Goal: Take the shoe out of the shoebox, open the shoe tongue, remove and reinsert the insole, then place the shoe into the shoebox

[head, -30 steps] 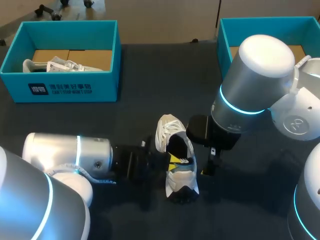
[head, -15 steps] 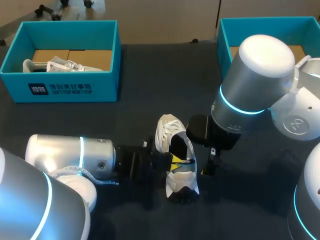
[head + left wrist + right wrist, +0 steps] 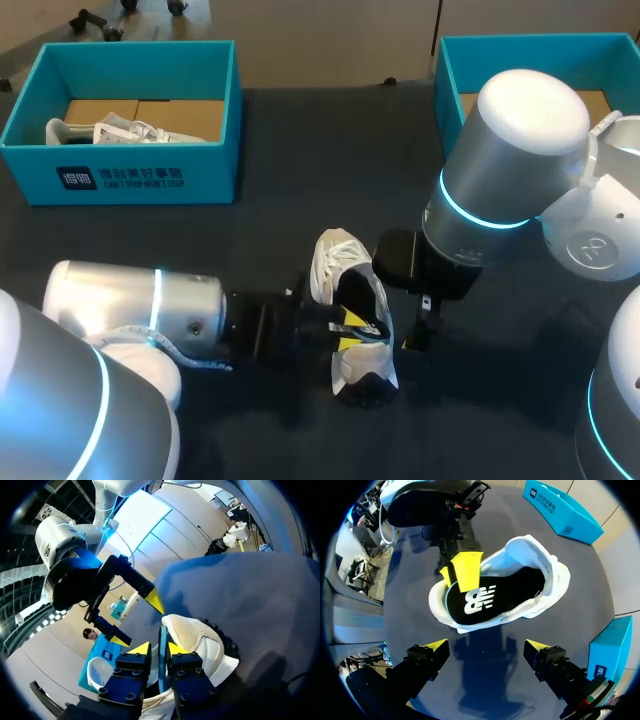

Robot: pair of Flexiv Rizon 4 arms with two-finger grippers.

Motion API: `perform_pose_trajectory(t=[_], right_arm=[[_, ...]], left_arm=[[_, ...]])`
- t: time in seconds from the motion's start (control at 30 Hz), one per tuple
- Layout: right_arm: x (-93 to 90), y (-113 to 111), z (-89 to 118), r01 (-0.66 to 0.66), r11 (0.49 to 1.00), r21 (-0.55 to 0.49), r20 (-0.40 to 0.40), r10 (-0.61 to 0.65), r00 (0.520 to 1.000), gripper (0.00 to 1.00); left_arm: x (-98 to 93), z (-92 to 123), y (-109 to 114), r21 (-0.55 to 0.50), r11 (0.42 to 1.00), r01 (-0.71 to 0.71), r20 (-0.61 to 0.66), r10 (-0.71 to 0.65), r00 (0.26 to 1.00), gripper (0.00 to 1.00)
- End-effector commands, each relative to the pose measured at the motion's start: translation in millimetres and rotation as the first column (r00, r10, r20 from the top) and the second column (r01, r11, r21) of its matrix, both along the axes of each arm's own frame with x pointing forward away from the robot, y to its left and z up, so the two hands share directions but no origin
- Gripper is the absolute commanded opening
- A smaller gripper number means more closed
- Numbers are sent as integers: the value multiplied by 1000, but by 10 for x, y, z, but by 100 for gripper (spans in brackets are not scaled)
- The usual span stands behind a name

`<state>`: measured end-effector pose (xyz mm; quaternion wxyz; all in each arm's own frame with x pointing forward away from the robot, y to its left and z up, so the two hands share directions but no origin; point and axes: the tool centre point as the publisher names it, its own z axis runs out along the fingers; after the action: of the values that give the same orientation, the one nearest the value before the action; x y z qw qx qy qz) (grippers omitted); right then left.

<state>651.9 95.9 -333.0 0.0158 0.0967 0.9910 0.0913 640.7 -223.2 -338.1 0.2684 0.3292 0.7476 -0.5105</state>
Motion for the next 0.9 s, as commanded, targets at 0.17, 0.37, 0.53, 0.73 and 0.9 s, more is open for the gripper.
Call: perform_pose_trajectory(t=[0.17,0.37,0.53,0.73,0.9], right_arm=[[-8,3,-11,1,1000,-1,2,-1,1000,100],[-8,3,-11,1,1000,-1,2,-1,1000,100],[-8,3,-11,1,1000,-1,2,-1,1000,100],[-8,3,-11,1,1000,-1,2,-1,1000,100],[-8,3,-11,1,1000,-1,2,-1,1000,100]], left_arm=[[12,-58,6,32,999,5,25,-6,1000,0],[145,-137,-16,57,998,-37,41,34,999,0],[234,-186,-17,74,995,-64,49,61,997,0],[262,-167,20,72,995,-71,31,69,997,0],[203,-85,68,52,997,-53,13,52,999,17]])
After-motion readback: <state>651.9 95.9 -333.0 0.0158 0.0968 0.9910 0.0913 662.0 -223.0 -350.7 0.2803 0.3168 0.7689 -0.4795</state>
